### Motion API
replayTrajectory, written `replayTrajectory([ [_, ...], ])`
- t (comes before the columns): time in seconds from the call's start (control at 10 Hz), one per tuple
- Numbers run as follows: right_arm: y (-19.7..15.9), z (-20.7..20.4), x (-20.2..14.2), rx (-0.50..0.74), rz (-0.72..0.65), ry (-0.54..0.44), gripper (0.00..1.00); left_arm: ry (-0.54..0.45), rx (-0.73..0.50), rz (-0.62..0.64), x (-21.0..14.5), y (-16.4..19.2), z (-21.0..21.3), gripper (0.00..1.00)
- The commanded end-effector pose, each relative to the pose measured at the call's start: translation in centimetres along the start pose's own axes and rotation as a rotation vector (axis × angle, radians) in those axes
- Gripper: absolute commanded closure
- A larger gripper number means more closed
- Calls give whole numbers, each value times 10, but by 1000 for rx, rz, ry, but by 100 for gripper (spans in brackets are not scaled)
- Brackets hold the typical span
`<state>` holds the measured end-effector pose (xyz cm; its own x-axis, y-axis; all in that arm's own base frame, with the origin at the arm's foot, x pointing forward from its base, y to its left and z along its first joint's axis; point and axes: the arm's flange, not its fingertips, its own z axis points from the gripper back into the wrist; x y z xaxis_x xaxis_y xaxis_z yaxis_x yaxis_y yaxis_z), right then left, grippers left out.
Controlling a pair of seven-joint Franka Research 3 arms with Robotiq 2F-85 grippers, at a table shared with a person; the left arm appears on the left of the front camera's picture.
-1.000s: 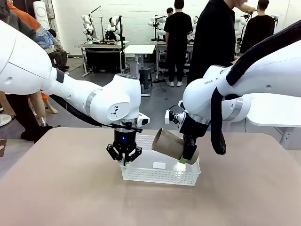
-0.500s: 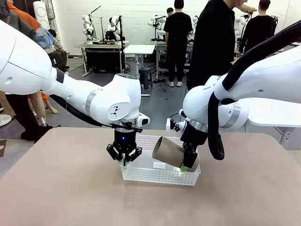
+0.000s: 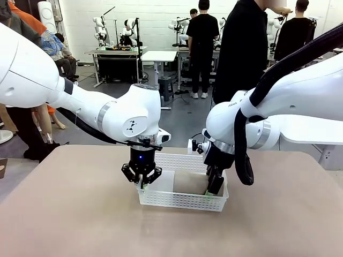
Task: Clean and organize the cups into the basket.
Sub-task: Pick up the Organizing basket and move it to the center of the table, then pick up the Reusable plastic cup from the right side of the table and place it inside the Organizing basket.
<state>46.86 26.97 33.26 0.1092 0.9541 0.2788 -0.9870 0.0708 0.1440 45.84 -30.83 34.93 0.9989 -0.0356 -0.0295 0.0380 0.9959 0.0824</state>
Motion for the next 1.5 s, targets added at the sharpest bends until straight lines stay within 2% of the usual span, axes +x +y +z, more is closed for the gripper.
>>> replayTrajectory([
  [0.0, -1, -4, -6, 12, 12, -8, 0, 0, 11, -13, -1, 0, -4, 100],
  [0.4, -1, 10, -5, 1, 18, -47, 0, 0, 11, -13, -1, 0, -4, 100],
  [0.5, 3, 29, -3, -18, 45, -92, 0, 0, 11, -13, -1, 0, -4, 100],
  [0.7, 11, 118, -15, -80, 133, -332, 0, 0, 11, -13, -1, 0, -4, 100],
  [0.8, 10, 156, -39, -83, 165, -436, 0, 0, 11, -13, -1, 0, -4, 100],
  [1.0, -9, 209, -110, -51, 157, -622, 0, 0, 11, -13, -1, 0, -4, 100],
  [1.1, -25, 218, -149, 3, 153, -685, 0, 0, 11, -13, -1, 0, -4, 100],
  [1.2, -38, 218, -180, 16, 198, -661, 0, 0, 11, -13, -1, 0, -4, 100],
  [1.3, -51, 218, -216, 7, 193, -709, 0, 0, 11, -13, -1, 0, -4, 100],
  [1.4, -59, 223, -253, -6, 171, -810, 0, 0, 11, -13, -1, 0, -4, 100],
])
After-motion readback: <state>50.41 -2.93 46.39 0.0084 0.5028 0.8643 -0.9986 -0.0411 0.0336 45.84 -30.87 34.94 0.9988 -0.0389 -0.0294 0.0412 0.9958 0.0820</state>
